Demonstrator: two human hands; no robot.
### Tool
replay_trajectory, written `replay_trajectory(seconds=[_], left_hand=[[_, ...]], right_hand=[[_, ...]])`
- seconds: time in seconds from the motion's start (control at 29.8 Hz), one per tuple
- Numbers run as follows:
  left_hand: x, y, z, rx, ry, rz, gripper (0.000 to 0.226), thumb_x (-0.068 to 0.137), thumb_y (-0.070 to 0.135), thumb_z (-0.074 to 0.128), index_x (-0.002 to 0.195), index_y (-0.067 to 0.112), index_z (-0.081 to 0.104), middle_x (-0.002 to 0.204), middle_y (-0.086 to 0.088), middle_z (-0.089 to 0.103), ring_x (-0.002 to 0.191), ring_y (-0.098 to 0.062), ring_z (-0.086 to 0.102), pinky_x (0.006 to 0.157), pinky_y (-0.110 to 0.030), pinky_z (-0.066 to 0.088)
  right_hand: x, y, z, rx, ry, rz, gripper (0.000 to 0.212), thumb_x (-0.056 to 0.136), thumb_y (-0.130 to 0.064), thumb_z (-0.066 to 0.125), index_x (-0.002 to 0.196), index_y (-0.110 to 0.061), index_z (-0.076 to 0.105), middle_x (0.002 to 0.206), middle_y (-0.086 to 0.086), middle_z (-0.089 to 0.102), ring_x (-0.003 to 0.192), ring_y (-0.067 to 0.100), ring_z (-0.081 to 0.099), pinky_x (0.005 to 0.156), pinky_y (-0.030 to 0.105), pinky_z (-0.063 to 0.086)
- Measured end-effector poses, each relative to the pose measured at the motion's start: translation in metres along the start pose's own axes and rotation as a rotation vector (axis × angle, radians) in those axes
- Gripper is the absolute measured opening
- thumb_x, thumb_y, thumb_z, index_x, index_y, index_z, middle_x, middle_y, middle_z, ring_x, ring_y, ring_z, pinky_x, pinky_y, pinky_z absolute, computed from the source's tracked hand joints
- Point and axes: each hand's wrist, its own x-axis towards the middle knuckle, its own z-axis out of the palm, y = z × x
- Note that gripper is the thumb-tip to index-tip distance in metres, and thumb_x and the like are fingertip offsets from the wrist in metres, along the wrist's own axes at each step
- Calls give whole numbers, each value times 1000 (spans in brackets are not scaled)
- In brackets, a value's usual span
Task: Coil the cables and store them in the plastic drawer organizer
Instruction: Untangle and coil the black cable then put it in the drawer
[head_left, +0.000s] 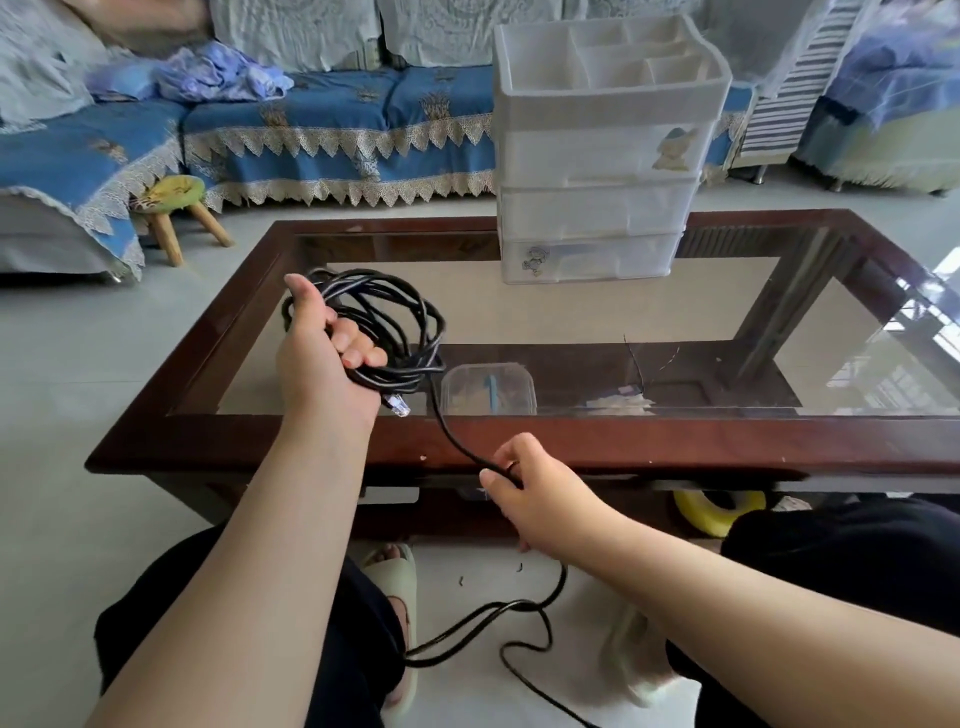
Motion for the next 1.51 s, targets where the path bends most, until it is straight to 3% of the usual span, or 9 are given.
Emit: replay_trajectory(seconds=[0.13,0.37,0.5,0.67,0.87,1.01,1.24,1.37,1.51], left_hand=[[-3,-7,1,164,37,93,40,92,52,52,72,17,51,45,7,32,37,-7,26,39,-21,29],[-15,-36,4,574,-193,160,42,92,46,56,69,13,44,42,4,37,35,-11,33,40,-25,31],[-23,-44,6,899,-348,102,46,91,48,57,64,12,51,49,-3,53,43,-16,51,45,-26,44],[-23,-53,0,905,-536,-98,34,88,37,61,75,6,57,47,-6,48,38,-16,45,48,-30,40],[-28,-48,1,781,-689,-328,60,87,61,44,57,10,49,42,-2,37,33,-13,34,42,-24,36],[-27,-46,0,647,-740,-432,73,70,77,35,93,10,54,43,2,31,31,-8,27,37,-21,32],[-18,-34,-10,539,-1015,-455,72,55,70,73,88,11,48,56,4,34,40,-4,33,43,-19,37],[-14,-31,-15,577,-1104,-451,63,61,38,88,95,10,44,59,3,45,42,-5,41,46,-20,40],[-16,-26,-16,688,-1052,-342,52,67,48,79,80,2,60,59,-13,55,44,-15,52,48,-23,45]], right_hand=[[-8,-7,-7,-438,219,-284,21,100,-31,39,111,-15,46,101,2,61,81,25,60,66,35,48],[-4,-22,-25,-712,481,-694,28,92,-34,41,83,-18,63,71,-3,56,44,21,52,34,23,29],[7,-32,-42,-731,409,-876,30,88,-39,42,85,-18,63,72,-3,59,44,23,52,35,24,31],[14,-47,-64,-608,461,-761,45,70,-58,70,85,-18,55,55,-10,44,48,21,40,43,20,25],[21,-50,-77,-211,166,-528,35,75,-43,74,70,-25,45,57,-11,45,52,7,38,54,27,34],[28,-52,-82,173,33,-440,29,79,-29,74,76,-14,50,50,-5,53,43,11,43,45,26,39],[34,-51,-85,-103,318,-329,56,61,-64,72,87,-19,50,59,-10,50,47,4,38,49,24,29],[37,-50,-97,-105,184,-345,42,69,-52,74,83,-15,60,62,-9,54,53,5,46,55,22,37],[37,-49,-105,49,91,-432,23,75,-38,74,79,-16,68,68,-6,61,63,5,54,65,21,45]])
